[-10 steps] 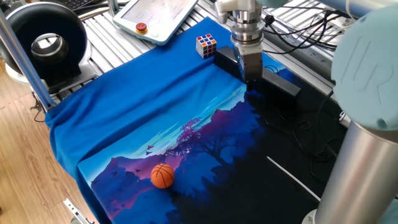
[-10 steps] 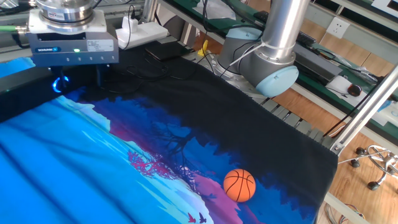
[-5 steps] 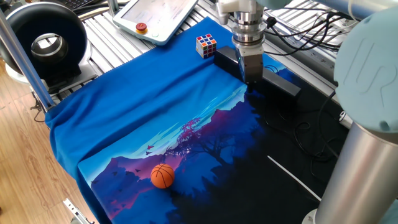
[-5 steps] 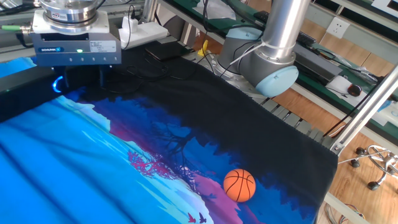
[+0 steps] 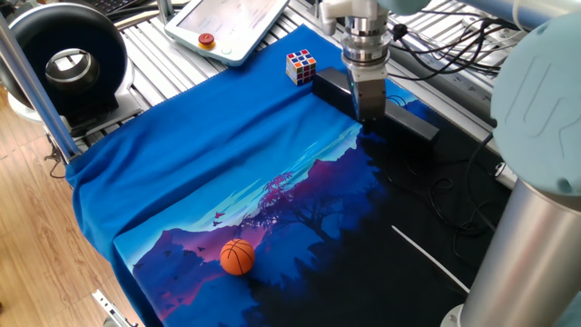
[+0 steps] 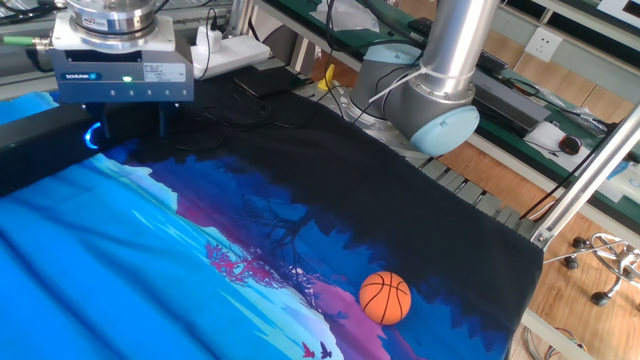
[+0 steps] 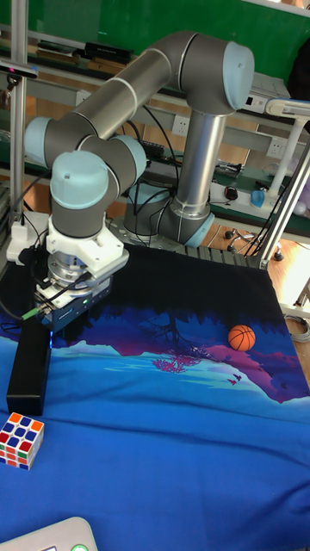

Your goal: Turn the knob to decrease the volume of the speaker

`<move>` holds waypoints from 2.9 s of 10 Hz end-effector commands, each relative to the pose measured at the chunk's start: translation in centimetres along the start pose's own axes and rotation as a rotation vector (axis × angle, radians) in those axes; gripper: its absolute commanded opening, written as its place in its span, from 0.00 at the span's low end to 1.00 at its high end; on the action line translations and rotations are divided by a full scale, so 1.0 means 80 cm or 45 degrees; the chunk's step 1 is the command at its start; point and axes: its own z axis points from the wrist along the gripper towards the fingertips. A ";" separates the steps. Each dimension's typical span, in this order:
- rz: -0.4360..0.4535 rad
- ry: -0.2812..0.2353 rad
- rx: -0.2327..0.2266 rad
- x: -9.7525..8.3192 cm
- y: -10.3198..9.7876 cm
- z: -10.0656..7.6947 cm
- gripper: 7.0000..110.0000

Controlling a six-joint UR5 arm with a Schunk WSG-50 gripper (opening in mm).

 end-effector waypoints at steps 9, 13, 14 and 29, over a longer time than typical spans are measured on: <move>0.063 -0.037 -0.001 0.002 -0.006 0.006 0.36; 0.114 -0.019 0.006 -0.003 0.003 -0.007 0.36; 0.132 -0.020 0.037 -0.003 -0.005 -0.007 0.36; 0.244 -0.081 0.091 -0.019 -0.023 -0.004 0.36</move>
